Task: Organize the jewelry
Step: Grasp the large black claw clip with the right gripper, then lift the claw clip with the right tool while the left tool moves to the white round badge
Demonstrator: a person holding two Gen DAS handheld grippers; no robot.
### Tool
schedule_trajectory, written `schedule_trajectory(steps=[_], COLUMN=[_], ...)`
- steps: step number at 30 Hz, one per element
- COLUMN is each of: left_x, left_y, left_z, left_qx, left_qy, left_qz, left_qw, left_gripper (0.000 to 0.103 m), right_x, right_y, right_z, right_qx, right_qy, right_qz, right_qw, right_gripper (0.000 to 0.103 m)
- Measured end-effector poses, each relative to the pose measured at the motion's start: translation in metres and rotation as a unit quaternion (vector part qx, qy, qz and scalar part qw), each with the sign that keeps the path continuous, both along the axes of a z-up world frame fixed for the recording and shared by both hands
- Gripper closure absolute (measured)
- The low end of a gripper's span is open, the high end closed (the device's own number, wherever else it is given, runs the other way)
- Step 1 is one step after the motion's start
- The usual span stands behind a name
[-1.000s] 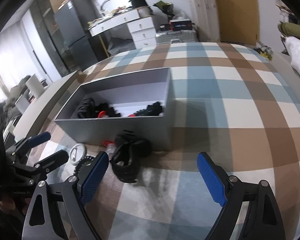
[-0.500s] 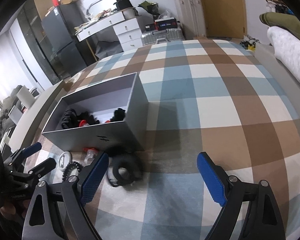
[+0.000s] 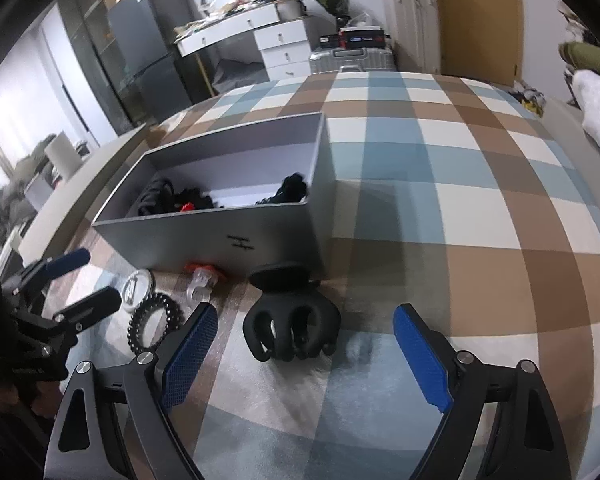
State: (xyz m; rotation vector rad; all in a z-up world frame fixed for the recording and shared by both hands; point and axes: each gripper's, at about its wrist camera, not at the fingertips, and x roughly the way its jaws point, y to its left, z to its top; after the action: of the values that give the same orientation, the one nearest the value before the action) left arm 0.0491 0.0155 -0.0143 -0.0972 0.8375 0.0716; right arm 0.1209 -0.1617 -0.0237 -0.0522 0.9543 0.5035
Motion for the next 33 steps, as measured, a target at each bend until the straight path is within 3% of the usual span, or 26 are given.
schedule_trajectory(steps=[10, 15, 18, 25, 33], left_x=[-0.001, -0.001, -0.001, 0.0, 0.005], left_y=[-0.002, -0.003, -0.004, 0.0, 0.011], left_z=[-0.001, -0.001, -0.001, -0.002, -0.01], left_qx=[0.001, 0.001, 0.001, 0.004, 0.03], left_qy=[0.003, 0.004, 0.005, 0.01, 0.032], left_qz=[-0.005, -0.006, -0.007, 0.004, 0.042], left_qw=[1.0, 1.0, 1.0, 0.9999, 0.9982], left_gripper=[0.001, 0.001, 0.001, 0.001, 0.001], right_x=[-0.004, -0.006, -0.009, -0.024, -0.019], right_y=[0.009, 0.011, 0.012, 0.011, 0.007], right_z=[-0.007, -0.006, -0.004, 0.023, 0.029], right_qx=[-0.028, -0.038, -0.034, 0.003, 0.016], right_qy=[-0.005, -0.011, -0.017, -0.075, -0.078], right_qz=[0.015, 0.02, 0.027, 0.043, 0.031], right_qw=[0.999, 0.999, 0.999, 0.996, 0.996], right_gripper=[0.035, 0.055, 0.055, 0.055, 0.055])
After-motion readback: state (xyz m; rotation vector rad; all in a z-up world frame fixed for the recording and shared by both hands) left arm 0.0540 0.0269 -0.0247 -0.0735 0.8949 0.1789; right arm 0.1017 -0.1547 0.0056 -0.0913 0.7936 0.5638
